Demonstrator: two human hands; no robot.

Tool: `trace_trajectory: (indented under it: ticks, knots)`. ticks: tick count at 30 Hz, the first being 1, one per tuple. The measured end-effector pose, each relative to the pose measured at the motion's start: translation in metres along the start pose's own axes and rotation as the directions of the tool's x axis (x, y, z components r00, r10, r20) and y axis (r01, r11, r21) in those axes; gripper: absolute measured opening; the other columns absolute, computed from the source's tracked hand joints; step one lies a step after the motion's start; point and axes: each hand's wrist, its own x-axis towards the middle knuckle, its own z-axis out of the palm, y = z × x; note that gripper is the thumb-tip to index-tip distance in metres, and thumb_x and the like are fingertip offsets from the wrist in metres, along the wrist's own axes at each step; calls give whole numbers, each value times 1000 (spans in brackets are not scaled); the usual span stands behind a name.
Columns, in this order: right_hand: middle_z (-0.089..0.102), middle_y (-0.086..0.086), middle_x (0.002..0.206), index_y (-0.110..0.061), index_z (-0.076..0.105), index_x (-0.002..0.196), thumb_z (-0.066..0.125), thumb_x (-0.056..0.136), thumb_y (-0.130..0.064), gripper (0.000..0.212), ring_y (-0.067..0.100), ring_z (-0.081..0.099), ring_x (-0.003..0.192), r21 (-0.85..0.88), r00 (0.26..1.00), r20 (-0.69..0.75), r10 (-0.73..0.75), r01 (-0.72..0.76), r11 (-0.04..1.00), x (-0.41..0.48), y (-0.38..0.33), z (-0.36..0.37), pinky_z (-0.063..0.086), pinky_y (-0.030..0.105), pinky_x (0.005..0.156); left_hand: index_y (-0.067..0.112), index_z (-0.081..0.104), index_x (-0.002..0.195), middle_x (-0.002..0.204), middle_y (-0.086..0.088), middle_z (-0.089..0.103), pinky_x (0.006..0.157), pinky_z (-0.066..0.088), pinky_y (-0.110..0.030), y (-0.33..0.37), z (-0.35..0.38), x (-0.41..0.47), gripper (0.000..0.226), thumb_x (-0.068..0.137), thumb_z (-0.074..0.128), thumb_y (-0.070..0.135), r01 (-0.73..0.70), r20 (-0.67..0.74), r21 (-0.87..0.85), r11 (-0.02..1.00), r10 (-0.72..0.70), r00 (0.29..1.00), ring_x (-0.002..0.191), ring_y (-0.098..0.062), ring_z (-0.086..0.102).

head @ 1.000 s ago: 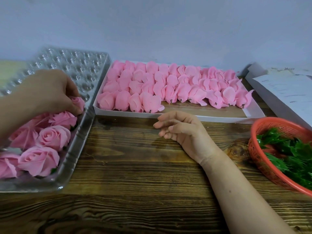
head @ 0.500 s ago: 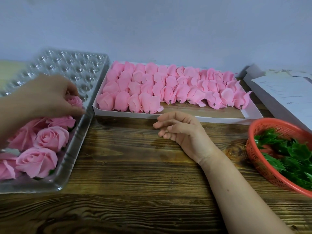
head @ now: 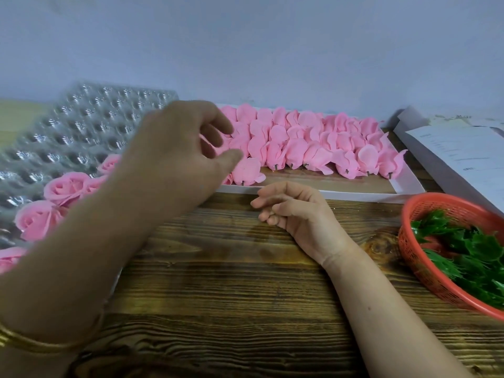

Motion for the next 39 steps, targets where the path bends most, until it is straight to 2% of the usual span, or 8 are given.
trace_trajectory:
  ticks: [5,14,18,21,23,27,31,39]
  knots:
    - [72,15,84,0,68,92,55,64,2,30,17,62,65,-14,997,-62,-38,37,999,0,0,2,48,20,61,28,67,89,67,12,61,56,43,-8,-3,56,-5,13,85,75,18,84,-74,-209,974,-101,992,57,8,54]
    - [69,13,75,-1,67,85,51,86,11,19,16,59,60,-23,944,-285,-167,168,986,-3,-13,8,42,21,56,29,65,75,69,11,61,59,44,-8,-26,99,-14,21,85,75,14,191,-133,-425,885,-270,954,63,5,56]
    - [71,8,72,-7,66,85,64,87,3,10,13,63,60,-191,888,-379,-262,202,961,5,-29,15,47,20,55,27,66,77,72,10,63,60,44,-5,-27,101,-11,18,85,75,14,206,-112,-431,878,-279,954,68,6,58]
    - [69,5,71,-7,67,85,72,82,-6,7,13,66,64,-455,851,-443,-282,58,889,23,-37,17,54,27,65,27,67,76,72,10,64,59,44,-3,-29,104,-10,18,85,75,13,258,-71,-434,863,-318,945,68,8,58]
    - [64,6,70,1,67,82,71,78,-11,13,18,63,68,-650,856,-437,-277,-87,755,40,-42,17,53,33,70,27,67,75,70,10,64,60,45,-4,-30,105,-10,20,85,74,11,283,-50,-434,855,-337,940,67,8,58]
    - [47,2,56,-9,51,62,72,77,-26,31,15,44,54,-824,903,-413,-117,-315,472,69,-50,19,37,25,52,26,68,75,73,8,67,62,45,-9,-31,106,-10,19,84,74,10,322,-23,-434,841,-368,929,71,2,62]
    - [58,2,56,-11,56,70,74,72,-27,24,16,52,48,-803,904,-420,83,-413,431,85,-48,23,46,24,51,25,69,74,70,8,67,63,46,-9,-31,106,-10,19,83,73,9,340,-9,-457,822,-387,922,72,0,63]
    - [67,10,74,-7,61,92,81,74,-34,38,16,61,55,-750,879,-457,137,-464,472,98,-46,31,47,20,46,24,72,78,79,7,69,70,46,-20,-36,109,-10,14,84,73,12,397,8,-502,768,-455,890,78,-5,63]
